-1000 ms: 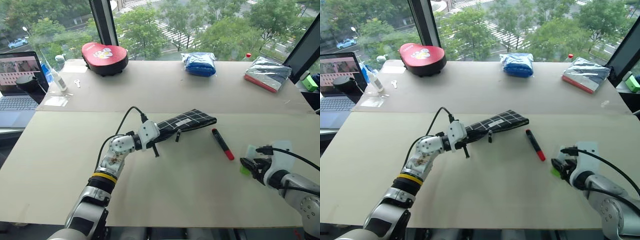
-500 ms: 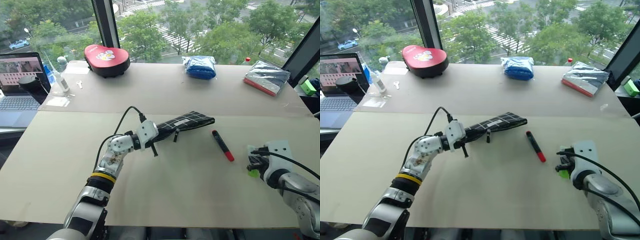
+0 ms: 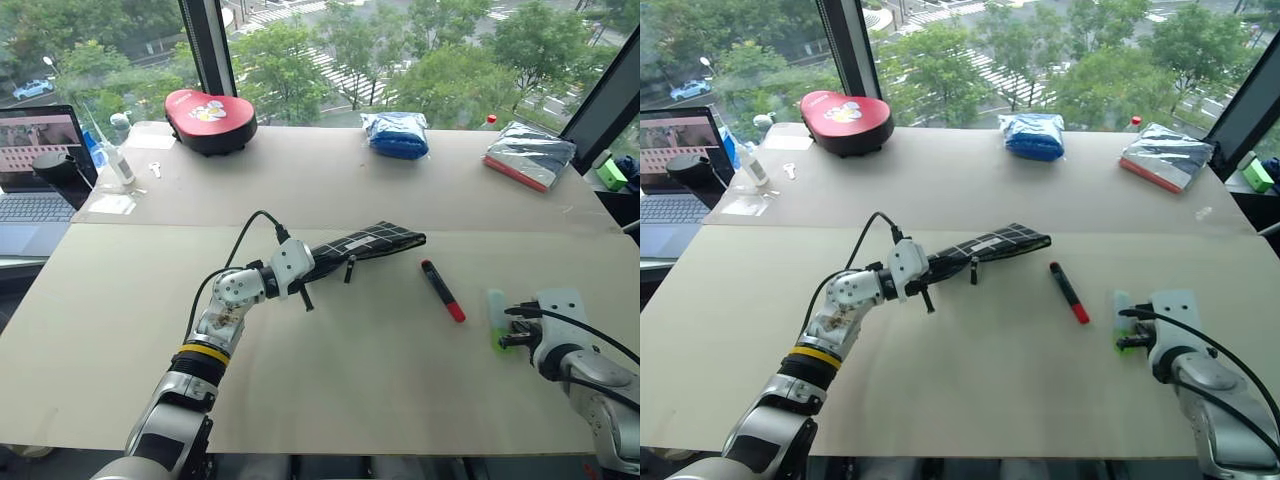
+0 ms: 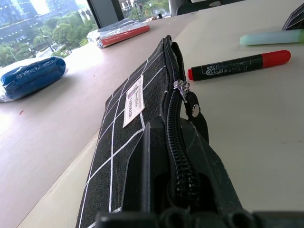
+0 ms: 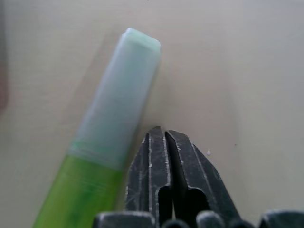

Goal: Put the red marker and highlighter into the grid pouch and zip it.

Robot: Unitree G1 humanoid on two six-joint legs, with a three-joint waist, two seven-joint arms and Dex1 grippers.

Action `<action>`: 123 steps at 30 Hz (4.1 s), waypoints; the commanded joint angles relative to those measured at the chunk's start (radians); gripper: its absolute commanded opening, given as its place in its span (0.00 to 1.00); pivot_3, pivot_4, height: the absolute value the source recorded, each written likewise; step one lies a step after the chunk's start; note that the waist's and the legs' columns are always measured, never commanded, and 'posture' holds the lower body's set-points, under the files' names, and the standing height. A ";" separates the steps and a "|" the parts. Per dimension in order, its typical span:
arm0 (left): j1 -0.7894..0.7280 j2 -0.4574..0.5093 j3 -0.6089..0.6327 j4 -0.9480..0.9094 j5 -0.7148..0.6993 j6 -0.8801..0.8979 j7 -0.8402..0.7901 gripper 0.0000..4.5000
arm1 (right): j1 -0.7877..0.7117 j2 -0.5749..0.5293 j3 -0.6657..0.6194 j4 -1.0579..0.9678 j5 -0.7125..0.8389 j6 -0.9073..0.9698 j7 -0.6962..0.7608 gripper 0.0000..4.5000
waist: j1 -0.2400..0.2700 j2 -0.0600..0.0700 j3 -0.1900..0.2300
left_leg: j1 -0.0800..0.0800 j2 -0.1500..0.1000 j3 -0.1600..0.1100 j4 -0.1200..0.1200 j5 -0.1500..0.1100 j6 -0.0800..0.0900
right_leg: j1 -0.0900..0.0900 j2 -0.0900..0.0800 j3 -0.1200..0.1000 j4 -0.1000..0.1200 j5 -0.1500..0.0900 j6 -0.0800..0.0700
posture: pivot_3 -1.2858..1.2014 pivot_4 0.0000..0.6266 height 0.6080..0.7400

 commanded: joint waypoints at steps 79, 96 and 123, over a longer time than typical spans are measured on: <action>0.032 -0.010 -0.008 -0.115 -0.010 0.002 -0.024 0.00 | -0.294 -0.249 0.291 0.133 -0.109 -0.536 0.526 0.24 | 0.001 0.004 0.003 | -0.001 0.000 0.001 -0.002 0.000 0.000 | -0.001 0.000 0.000 -0.002 -0.001 0.000 | 0.52 0.24 1.00; 0.017 -0.006 -0.003 -0.103 -0.011 0.006 -0.010 0.00 | -0.264 -0.231 0.162 0.064 0.079 -0.401 0.595 0.24 | 0.000 0.005 0.003 | -0.001 0.000 0.000 -0.002 0.000 0.000 | -0.002 0.000 0.000 -0.001 -0.001 0.000 | 0.52 0.24 1.00; 0.017 -0.005 -0.002 -0.103 -0.010 0.005 0.000 0.00 | -0.269 -0.218 0.187 0.102 0.074 -0.338 0.557 0.24 | 0.000 0.005 0.003 | -0.001 0.000 0.000 -0.002 0.000 0.000 | -0.002 0.000 0.000 -0.001 -0.001 0.000 | 0.52 0.24 1.00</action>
